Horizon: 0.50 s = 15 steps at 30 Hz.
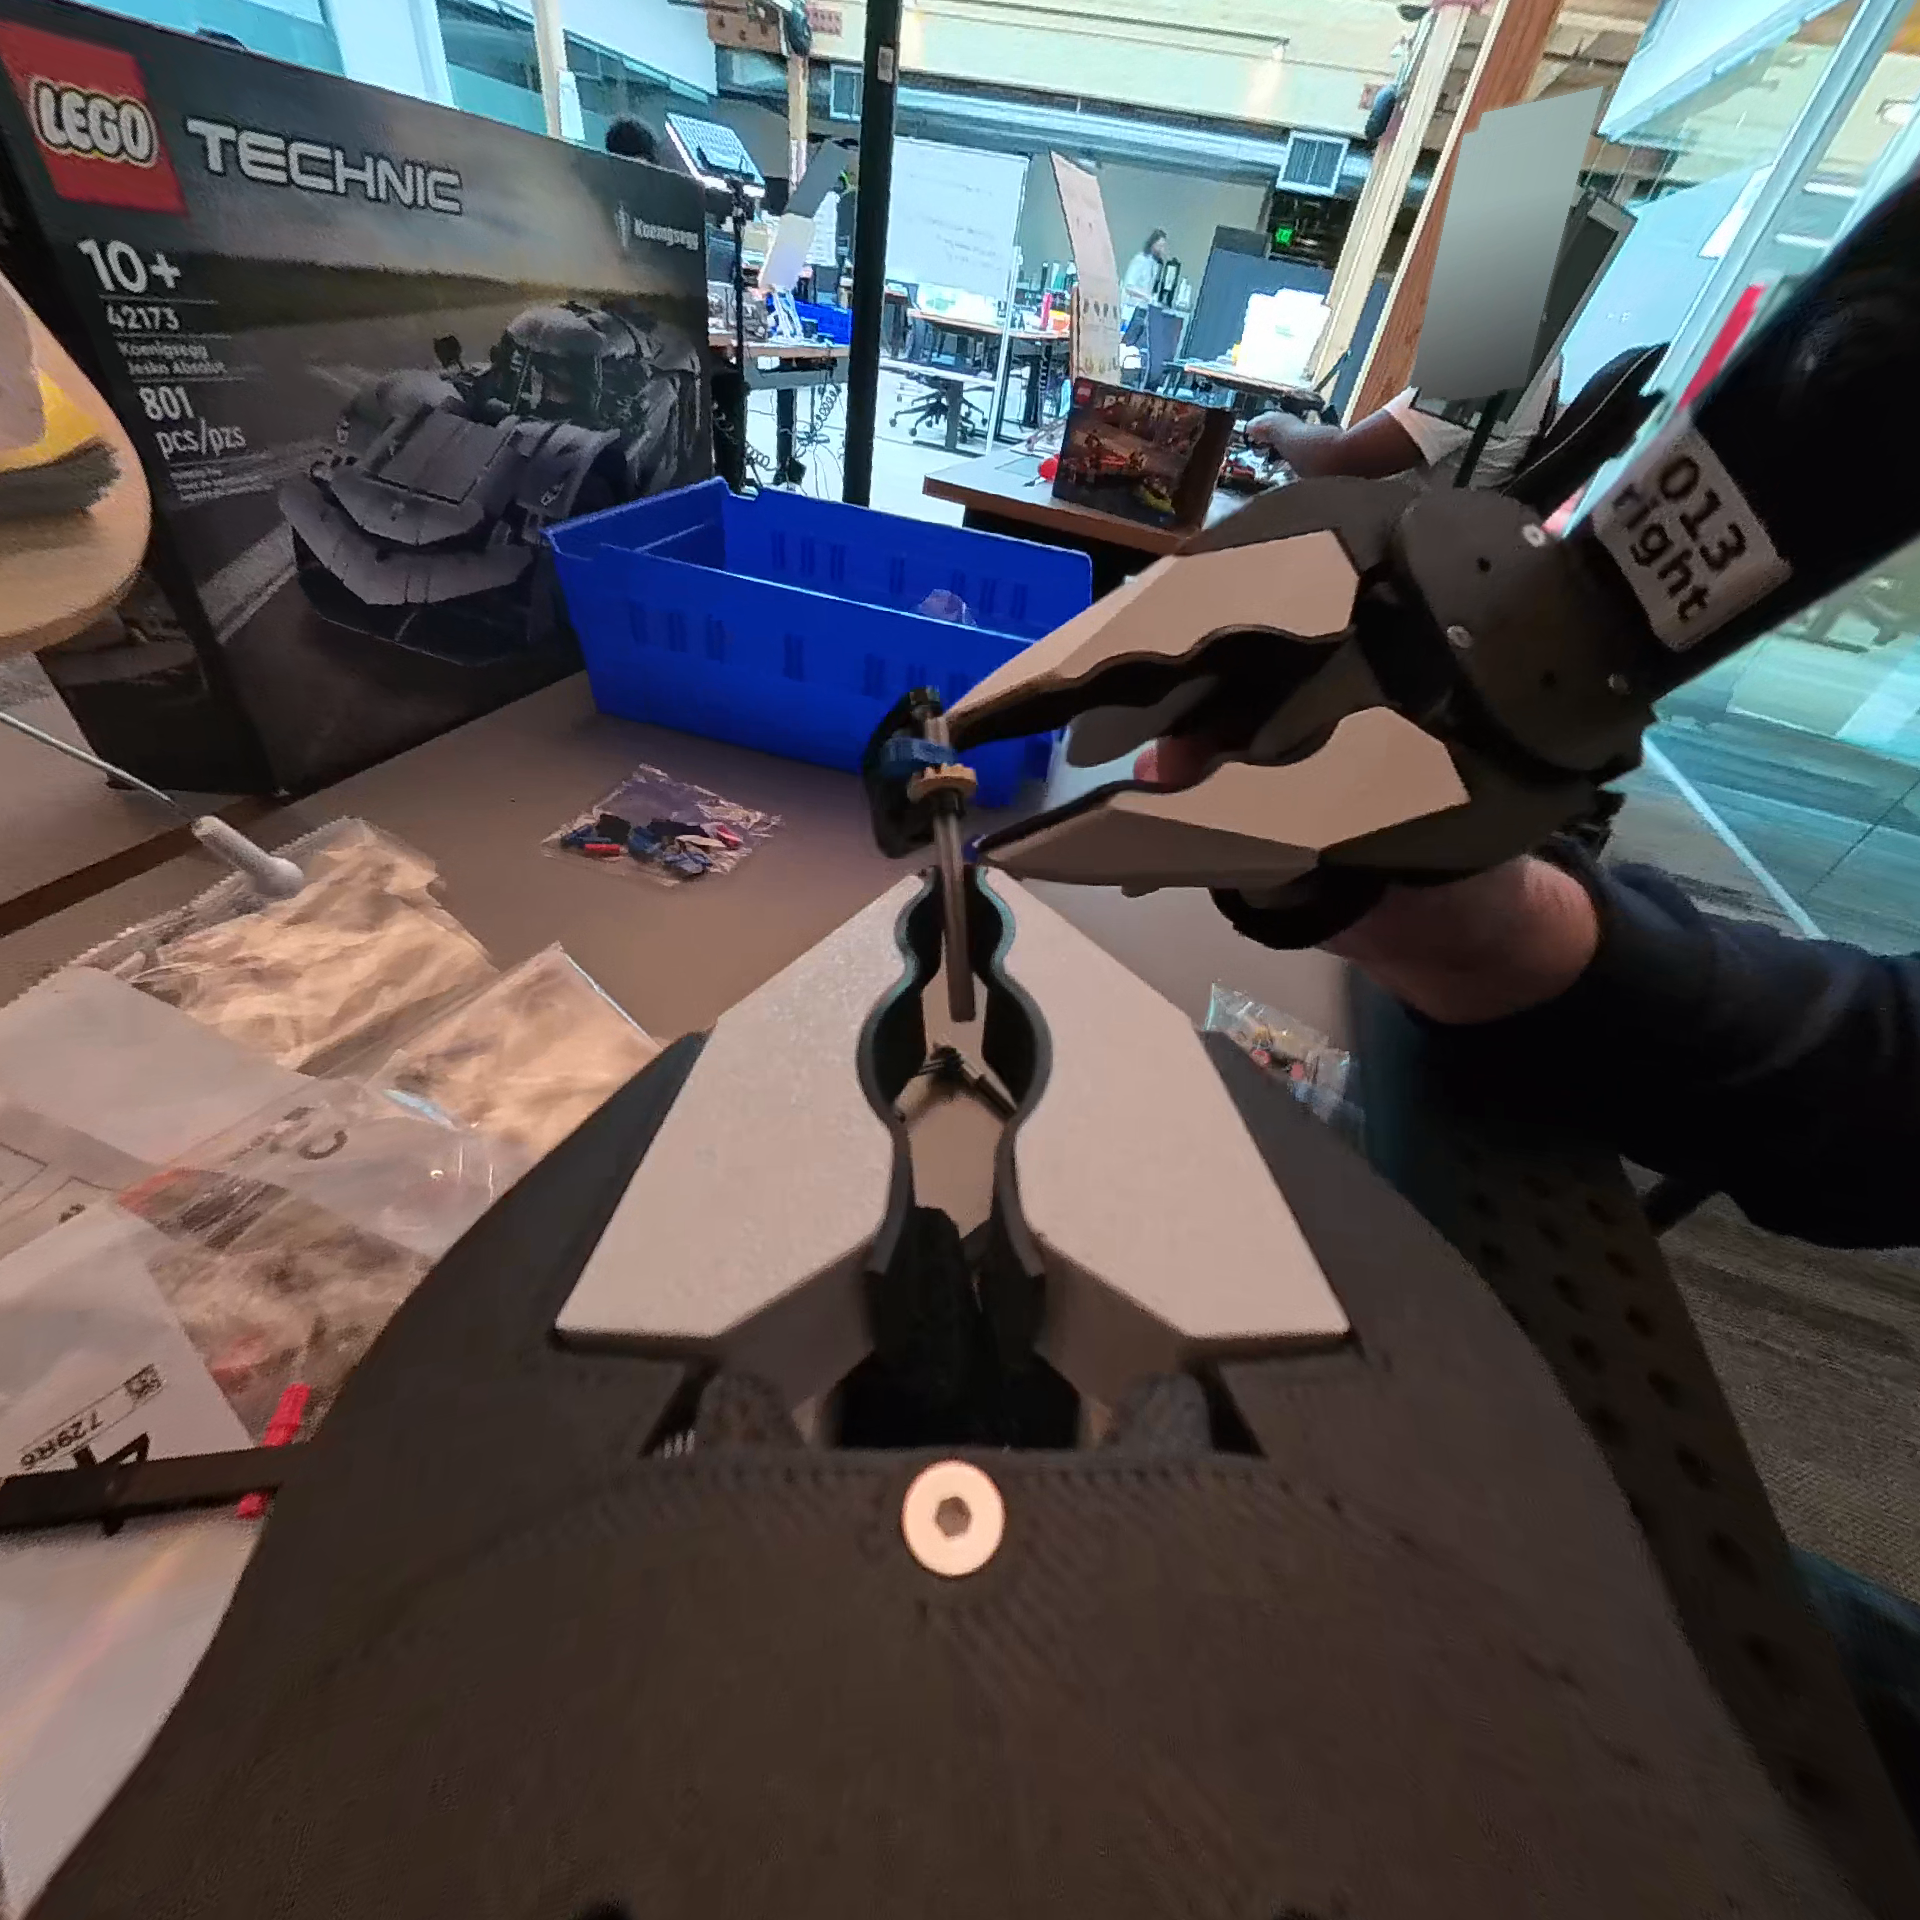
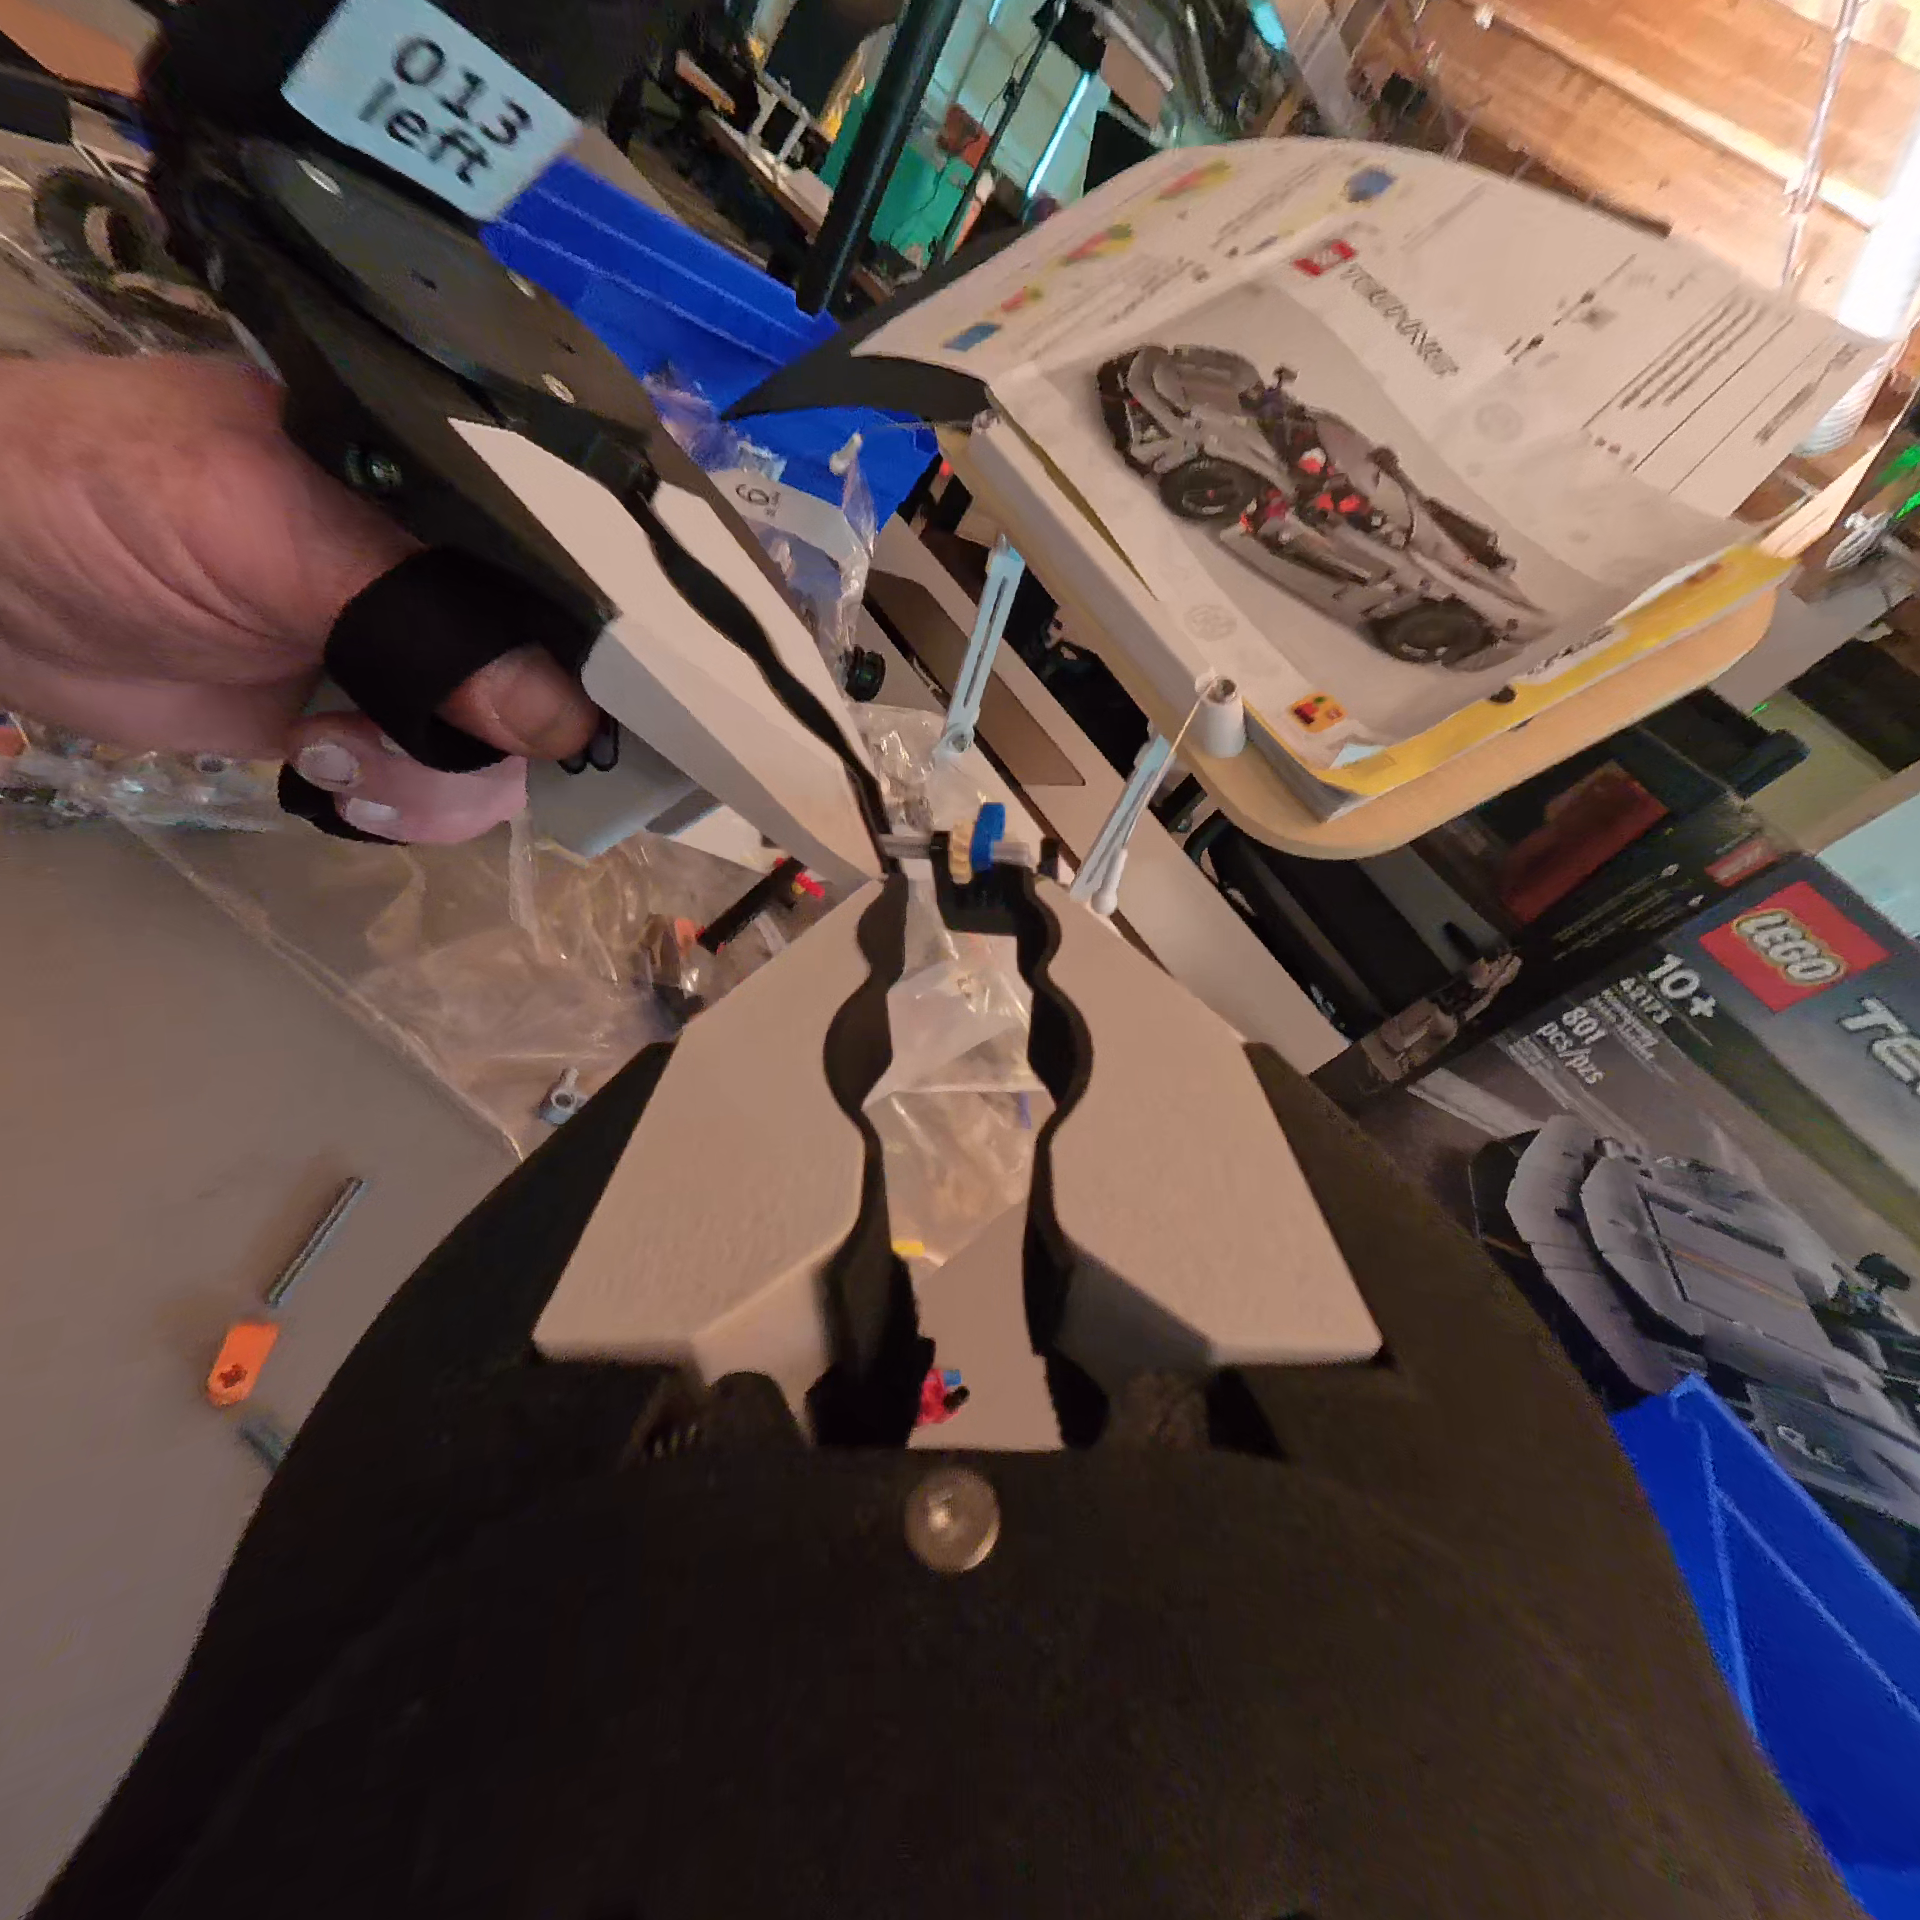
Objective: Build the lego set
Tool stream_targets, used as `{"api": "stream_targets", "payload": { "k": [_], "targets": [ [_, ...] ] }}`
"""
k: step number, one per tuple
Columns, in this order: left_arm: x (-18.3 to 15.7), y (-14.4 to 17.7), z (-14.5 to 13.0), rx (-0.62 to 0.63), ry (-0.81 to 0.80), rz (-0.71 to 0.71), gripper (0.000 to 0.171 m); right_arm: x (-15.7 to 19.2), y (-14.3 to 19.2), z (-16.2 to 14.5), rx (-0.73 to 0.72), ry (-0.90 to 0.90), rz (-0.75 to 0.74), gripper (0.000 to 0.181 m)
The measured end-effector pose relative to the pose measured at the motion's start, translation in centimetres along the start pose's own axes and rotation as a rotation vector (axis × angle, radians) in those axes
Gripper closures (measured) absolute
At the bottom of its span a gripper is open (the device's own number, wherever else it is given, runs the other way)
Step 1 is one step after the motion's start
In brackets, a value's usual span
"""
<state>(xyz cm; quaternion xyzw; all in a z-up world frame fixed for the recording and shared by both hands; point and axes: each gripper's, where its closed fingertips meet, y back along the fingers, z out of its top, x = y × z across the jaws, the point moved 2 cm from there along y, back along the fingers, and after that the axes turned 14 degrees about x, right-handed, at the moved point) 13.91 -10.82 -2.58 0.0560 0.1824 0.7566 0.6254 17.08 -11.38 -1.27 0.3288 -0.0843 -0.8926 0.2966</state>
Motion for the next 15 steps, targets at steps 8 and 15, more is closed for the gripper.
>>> {"api": "stream_targets", "payload": {
  "k": [8, 15],
  "targets": [
    [0.31, 0.04, 0.06, -0.012, 0.040, 0.001, 0.169, 0.09, 0.20, 0.44, -0.013, 0.016, -0.020, 0.155],
    [0.24, -0.21, -0.12, 0.005, 0.021, 0.011, 0.169, -0.35, -0.06, 0.06, 0.005, -0.012, -0.028, 0.150]
  ]
}}
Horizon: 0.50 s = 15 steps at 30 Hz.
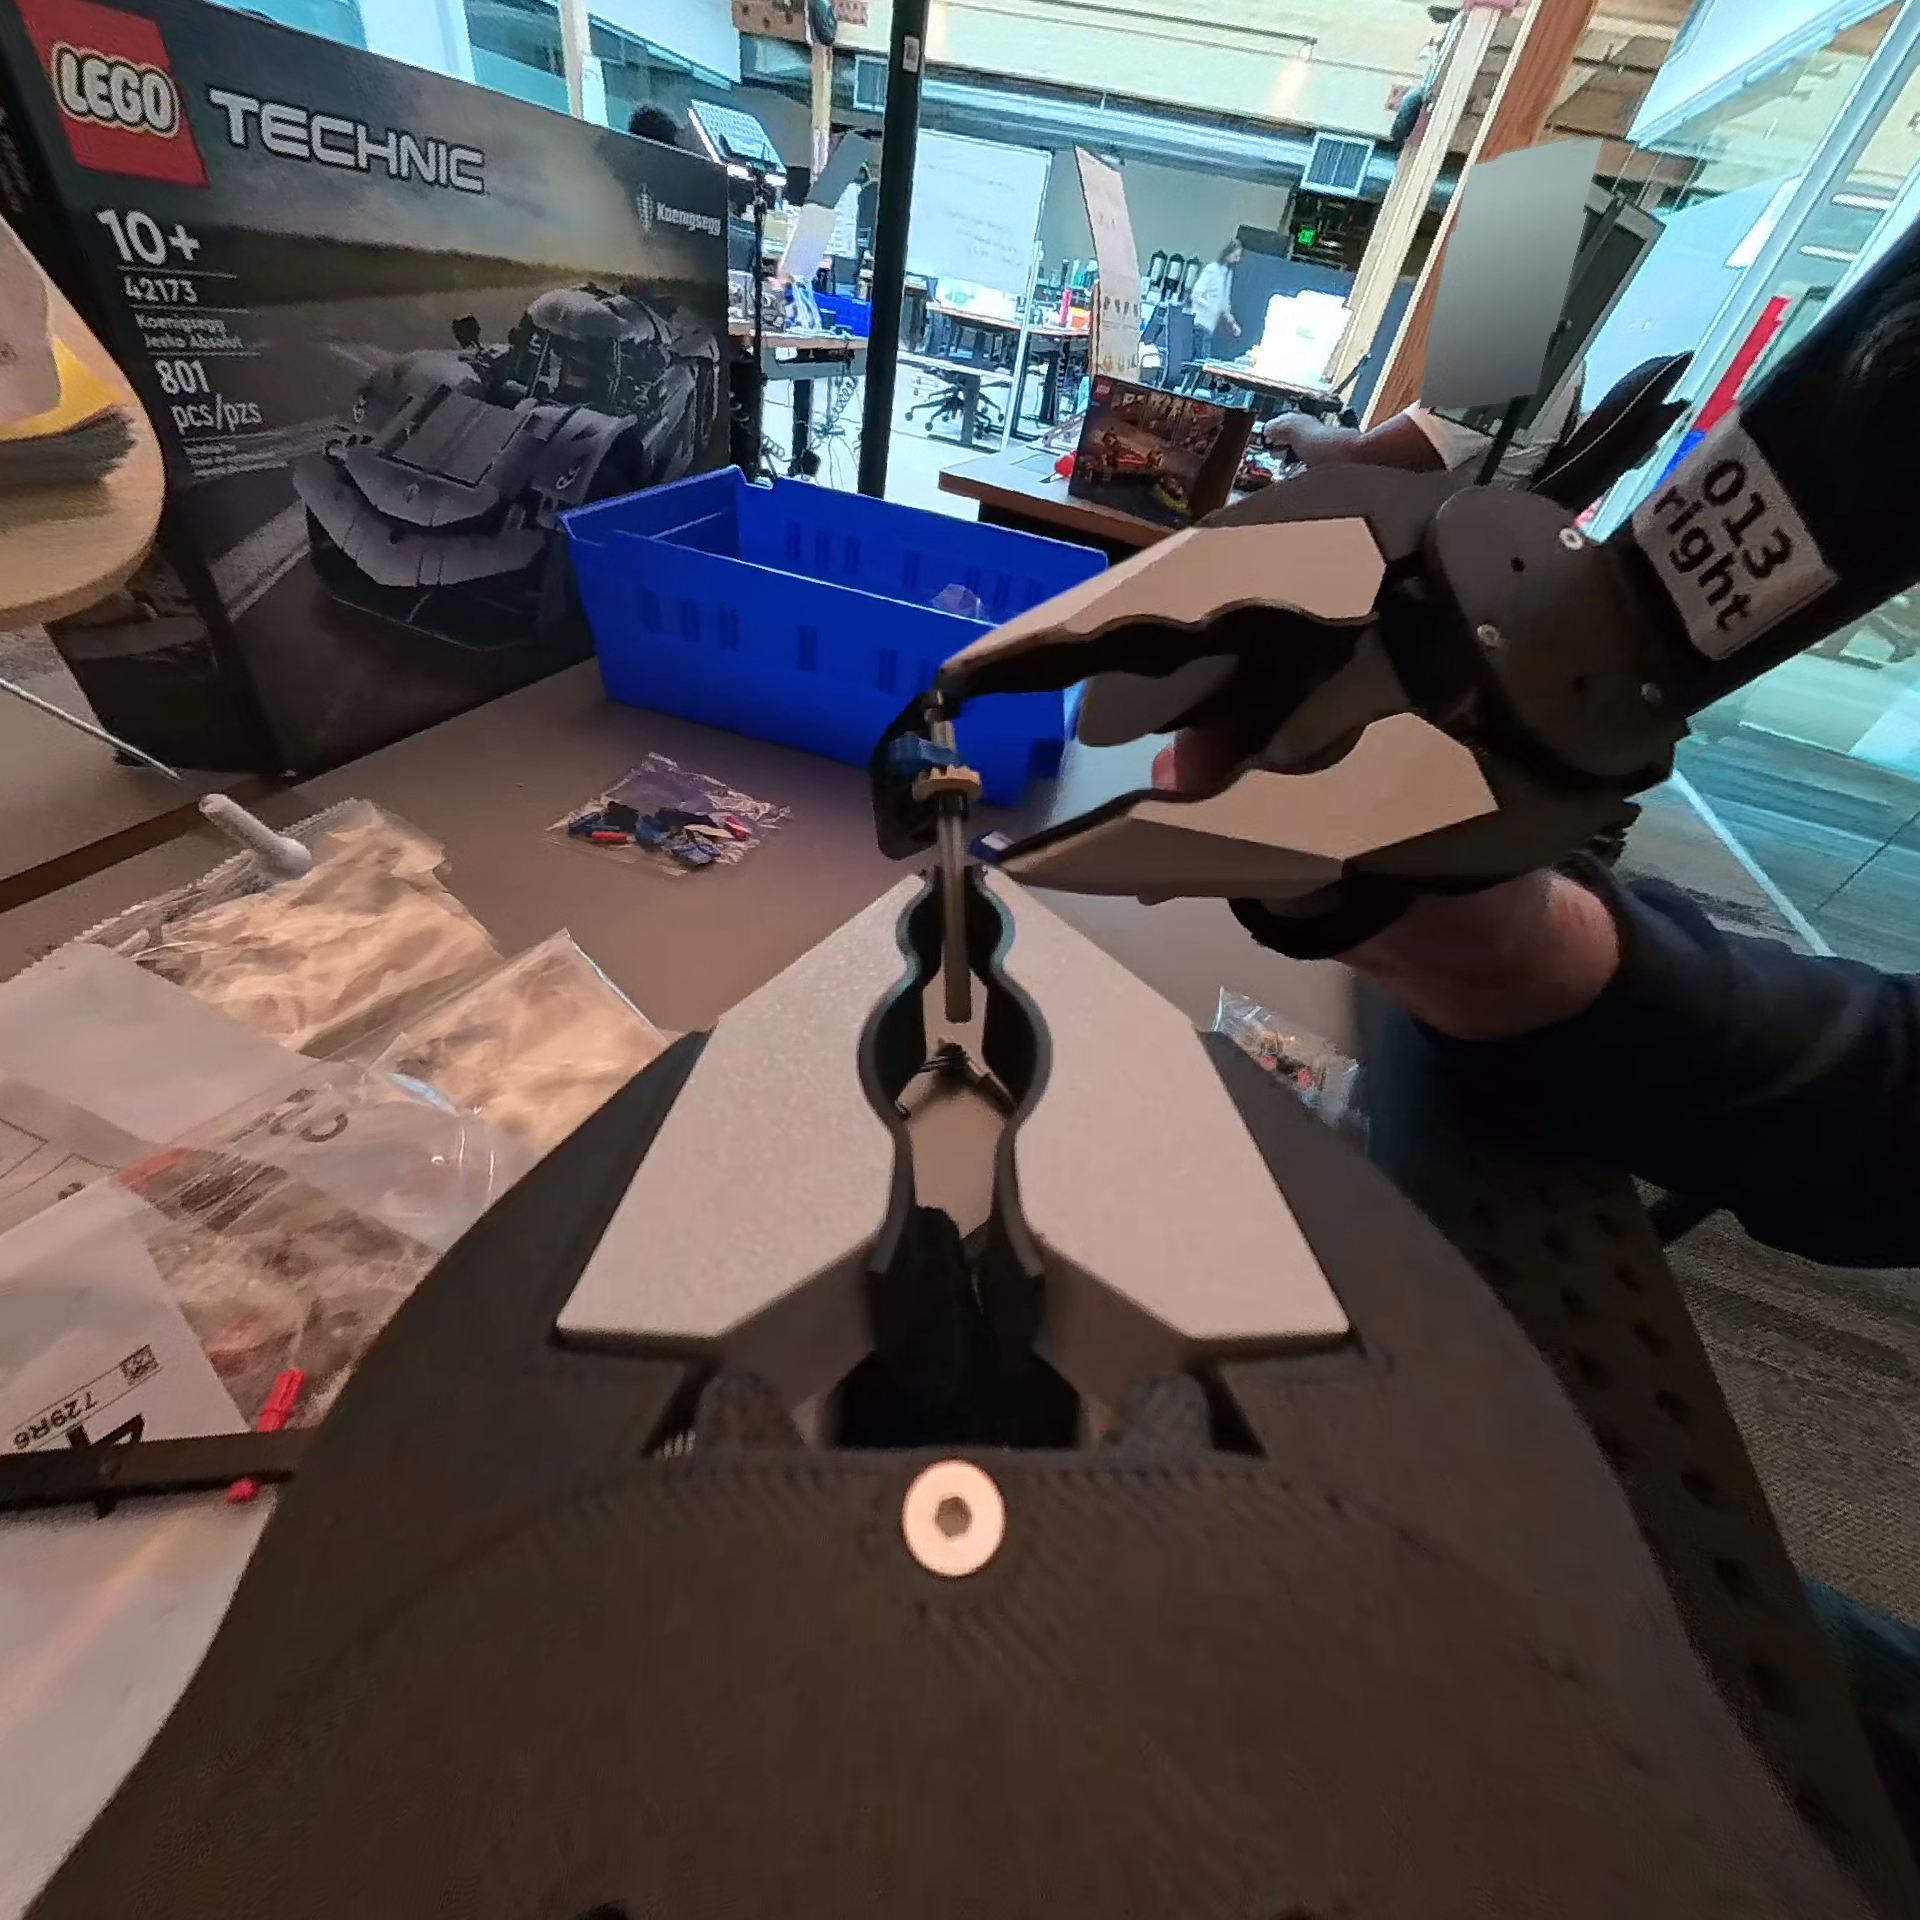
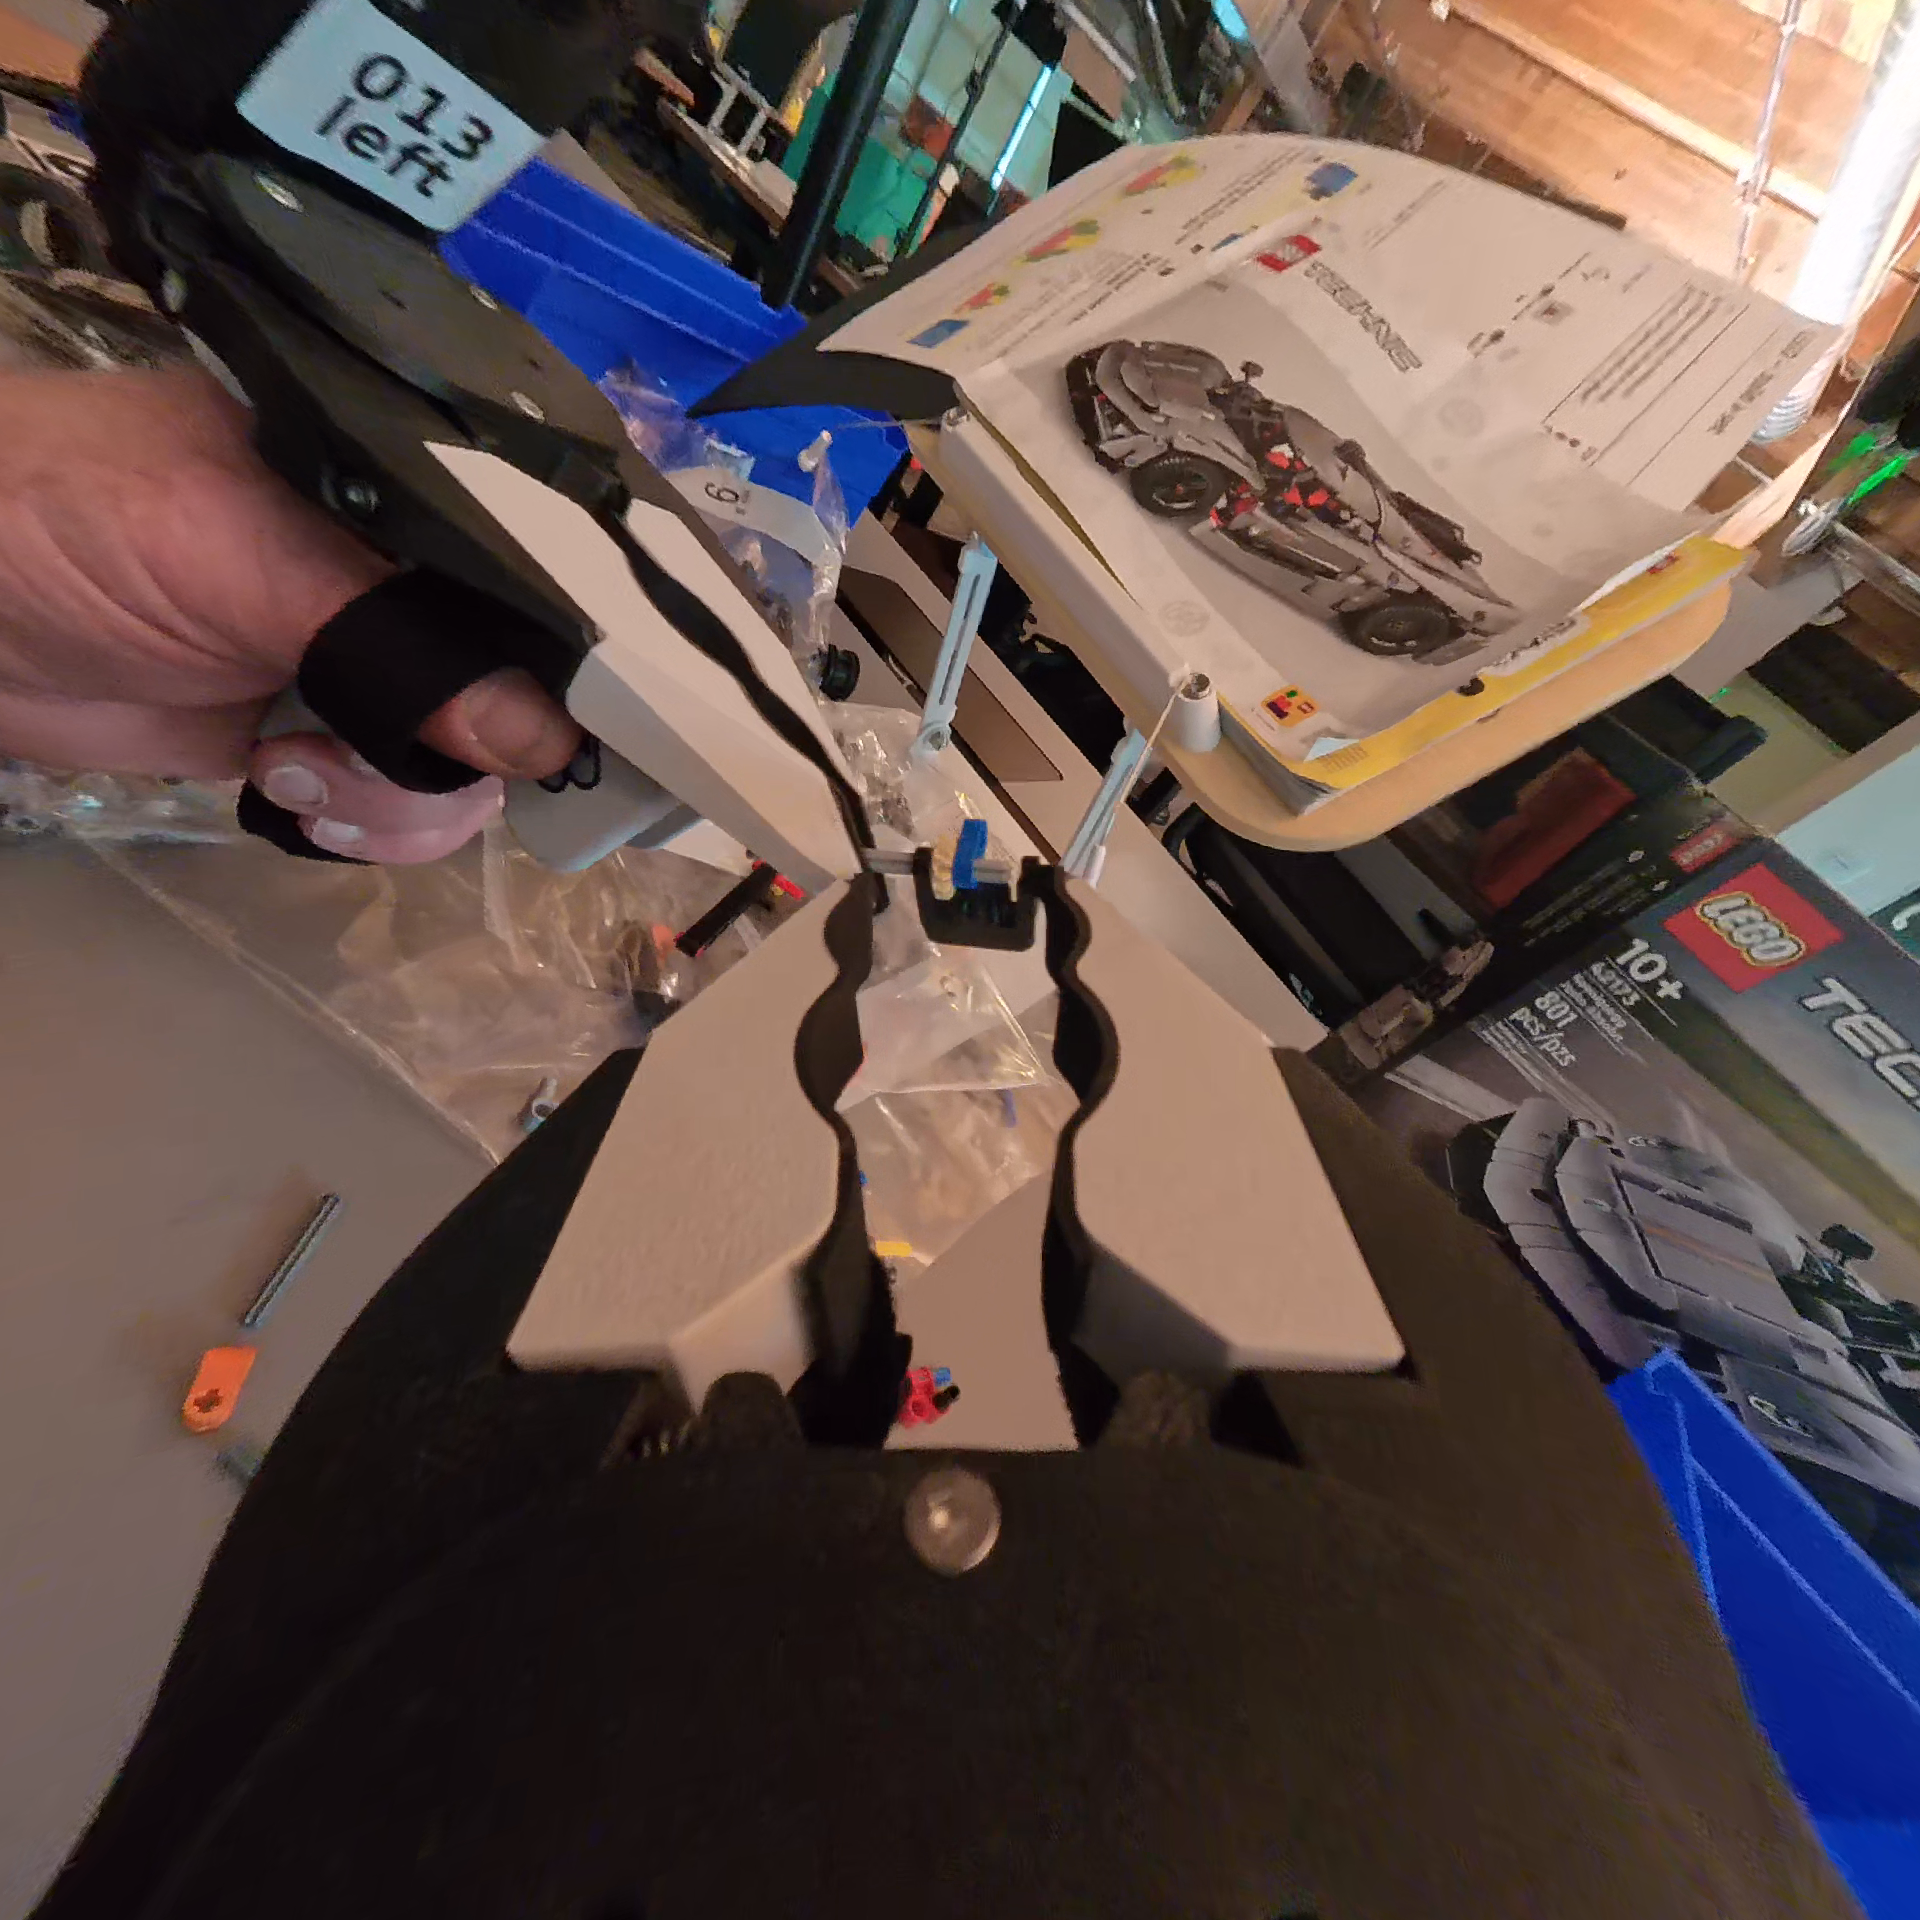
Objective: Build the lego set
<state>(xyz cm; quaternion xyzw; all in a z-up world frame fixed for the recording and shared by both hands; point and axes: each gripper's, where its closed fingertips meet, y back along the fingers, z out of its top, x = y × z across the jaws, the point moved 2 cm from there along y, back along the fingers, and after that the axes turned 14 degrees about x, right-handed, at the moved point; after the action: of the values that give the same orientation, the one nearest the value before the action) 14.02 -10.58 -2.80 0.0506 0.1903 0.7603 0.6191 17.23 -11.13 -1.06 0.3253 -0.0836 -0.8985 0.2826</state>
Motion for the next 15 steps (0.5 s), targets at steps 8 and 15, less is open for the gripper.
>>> {"api": "stream_targets", "payload": {
  "k": [8, 15],
  "targets": [
    [0.01, -0.02, -0.04, 0.011, -0.039, 0.038, 0.169, 0.29, -0.08, 0.03, 0.001, 0.005, 0.013, 0.153],
    [0.18, 0.10, 0.00, 0.028, -0.085, 0.101, 0.169, 0.34, -0.33, 0.11, -0.006, -0.012, 0.006, 0.153]
  ]
}}
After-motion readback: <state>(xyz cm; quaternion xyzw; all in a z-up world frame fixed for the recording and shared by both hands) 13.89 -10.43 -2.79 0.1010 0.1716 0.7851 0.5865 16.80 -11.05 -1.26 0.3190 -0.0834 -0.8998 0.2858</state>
